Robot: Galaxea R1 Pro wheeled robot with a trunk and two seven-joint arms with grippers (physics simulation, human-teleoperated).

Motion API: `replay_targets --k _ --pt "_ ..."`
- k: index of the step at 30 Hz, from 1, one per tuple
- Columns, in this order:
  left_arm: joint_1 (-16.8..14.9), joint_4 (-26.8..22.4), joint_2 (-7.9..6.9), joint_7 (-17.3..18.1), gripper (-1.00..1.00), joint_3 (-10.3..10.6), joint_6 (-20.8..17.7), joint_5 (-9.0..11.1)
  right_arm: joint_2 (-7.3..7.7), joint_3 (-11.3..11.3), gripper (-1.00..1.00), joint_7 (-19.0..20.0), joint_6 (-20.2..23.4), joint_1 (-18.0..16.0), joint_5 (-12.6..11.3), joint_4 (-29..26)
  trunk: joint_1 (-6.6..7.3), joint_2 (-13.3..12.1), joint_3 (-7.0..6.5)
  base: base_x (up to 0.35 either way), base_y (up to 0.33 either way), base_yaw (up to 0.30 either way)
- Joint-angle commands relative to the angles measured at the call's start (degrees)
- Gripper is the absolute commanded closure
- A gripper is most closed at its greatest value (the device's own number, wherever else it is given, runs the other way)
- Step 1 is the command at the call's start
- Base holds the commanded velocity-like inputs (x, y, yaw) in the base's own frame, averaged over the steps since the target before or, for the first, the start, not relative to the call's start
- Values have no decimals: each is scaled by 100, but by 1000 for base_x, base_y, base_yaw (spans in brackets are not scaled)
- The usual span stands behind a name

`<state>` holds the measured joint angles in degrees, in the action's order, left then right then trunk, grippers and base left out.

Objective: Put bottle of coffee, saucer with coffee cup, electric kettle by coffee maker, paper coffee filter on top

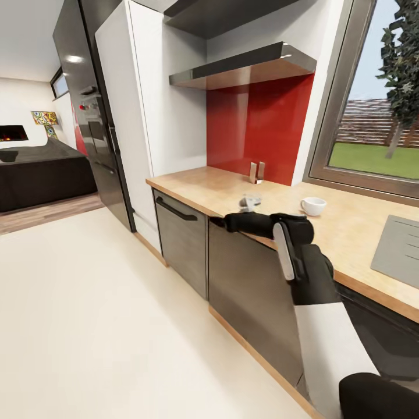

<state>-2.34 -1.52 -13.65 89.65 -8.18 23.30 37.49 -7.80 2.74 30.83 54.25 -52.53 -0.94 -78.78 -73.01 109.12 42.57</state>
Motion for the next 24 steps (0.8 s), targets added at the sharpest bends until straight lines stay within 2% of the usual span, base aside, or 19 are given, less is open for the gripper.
replay_targets --k 1,2,6,7,8,10,11,13,15,16,17,21,22,24 --pt "-3 2 -1 15 -100 -46 43 -31 0 -7 -100 5 76 -141 2 0 0 2 6 0 0 0" --pt "-3 2 -3 16 -100 -51 41 -31 2 -13 -100 -6 143 -390 5 4 0 2 6 0 0 0" --pt "-3 2 -5 17 -100 -60 39 -31 20 -36 -100 -155 219 -920 19 25 0 2 6 0 0 0" --pt "-3 2 -5 17 -100 -64 37 -31 41 -49 -100 -359 247 -1235 26 66 0 2 6 0 0 0" --pt "-3 2 -6 18 -100 -67 36 -31 218 -62 -100 -945 302 -1883 37 342 0 2 6 0 0 0" --pt "-3 2 -6 15 -100 -68 35 -31 391 -65 -100 -1187 316 -2236 40 602 0 2 6 0 0 0" --pt "-3 2 -6 13 -100 -69 35 -31 623 -68 -100 -1344 325 -2588 44 926 0 2 6 0 0 0" --pt "-3 2 -6 11 -100 -69 35 -31 905 -62 -100 -1445 330 -2943 48 1328 0 2 6 0 0 0" --pt "-3 2 -6 10 -100 -69 35 -31 1385 -42 -100 -1551 335 -3670 56 2268 0 2 6 0 0 0" --pt "-3 2 -6 10 -100 -69 35 -31 1492 -36 -100 -1567 334 -3862 66 2537 0 2 6 0 0 0" --pt "-3 2 -6 9 -100 -69 35 -31 1681 -22 -100 -1591 333 -4221 112 3080 0 2 6 0 0 0" --pt "-3 2 -6 5 -100 -70 35 -31 1931 86 -100 -1611 332 -4767 408 3959 0 2 6 0 0 0" --pt "-3 2 -6 3 -100 -70 35 -31 2003 231 -100 -1606 332 -4944 656 4273 0 2 6 0 0 0" --pt "-3 2 -6 2 -100 -70 35 -31 2053 408 -100 -1587 329 -5058 924 4512 0 2 6 0 0 0"
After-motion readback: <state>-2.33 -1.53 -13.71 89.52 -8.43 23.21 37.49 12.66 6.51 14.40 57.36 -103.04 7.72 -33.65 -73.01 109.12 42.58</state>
